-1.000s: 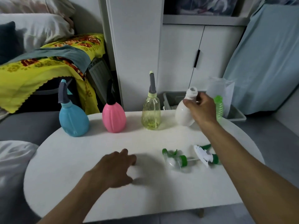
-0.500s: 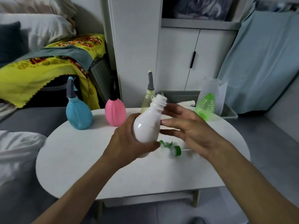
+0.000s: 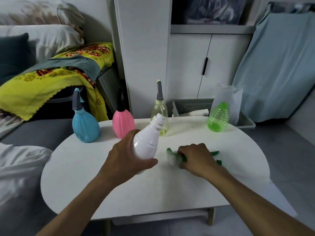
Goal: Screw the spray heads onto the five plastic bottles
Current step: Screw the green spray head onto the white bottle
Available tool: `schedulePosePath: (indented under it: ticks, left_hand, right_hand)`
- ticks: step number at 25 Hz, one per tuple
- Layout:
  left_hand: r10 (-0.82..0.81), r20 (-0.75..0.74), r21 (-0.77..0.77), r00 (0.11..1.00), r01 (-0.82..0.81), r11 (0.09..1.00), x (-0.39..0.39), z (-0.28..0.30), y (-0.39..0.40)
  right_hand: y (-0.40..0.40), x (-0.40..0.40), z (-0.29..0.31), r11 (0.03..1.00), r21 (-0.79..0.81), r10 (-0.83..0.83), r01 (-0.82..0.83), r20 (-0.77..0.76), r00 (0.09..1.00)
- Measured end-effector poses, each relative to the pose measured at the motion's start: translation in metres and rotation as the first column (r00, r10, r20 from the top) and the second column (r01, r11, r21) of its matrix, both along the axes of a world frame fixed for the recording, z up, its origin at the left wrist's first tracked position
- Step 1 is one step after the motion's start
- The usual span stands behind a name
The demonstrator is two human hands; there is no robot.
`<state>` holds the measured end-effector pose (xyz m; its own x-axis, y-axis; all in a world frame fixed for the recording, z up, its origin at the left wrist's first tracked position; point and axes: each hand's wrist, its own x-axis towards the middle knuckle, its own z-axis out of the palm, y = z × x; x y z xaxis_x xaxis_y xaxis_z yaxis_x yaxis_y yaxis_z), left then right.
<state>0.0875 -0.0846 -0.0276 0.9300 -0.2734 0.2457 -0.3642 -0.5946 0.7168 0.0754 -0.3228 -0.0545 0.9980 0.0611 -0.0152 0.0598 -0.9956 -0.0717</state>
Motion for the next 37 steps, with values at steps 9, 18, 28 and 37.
schedulePosePath:
  ticks: [9,18,28,37]
  left_hand:
    - [0.07,0.094,0.064,0.993,-0.076,0.995,0.027,-0.004,0.025]
    - [0.027,0.14,0.154,0.99,-0.049,0.987,0.028,-0.024,0.028]
    - [-0.05,0.184,0.165,0.982,0.02,0.986,0.023,-0.018,0.019]
    - [-0.156,0.346,0.236,0.925,0.075,0.969,0.013,-0.003,0.031]
  right_hand:
    - [-0.01,-0.014,0.09,0.16,0.944,-0.465,-0.29,0.331,0.821]
    - [-0.038,-0.017,0.098,-0.467,0.85,-0.532,-0.243,-0.051,0.845]
    - [0.012,-0.021,0.076,-0.337,0.936,-0.379,-0.1,-0.038,0.925]
    - [0.028,-0.023,0.055,0.145,0.988,-0.245,0.049,-0.012,0.969]
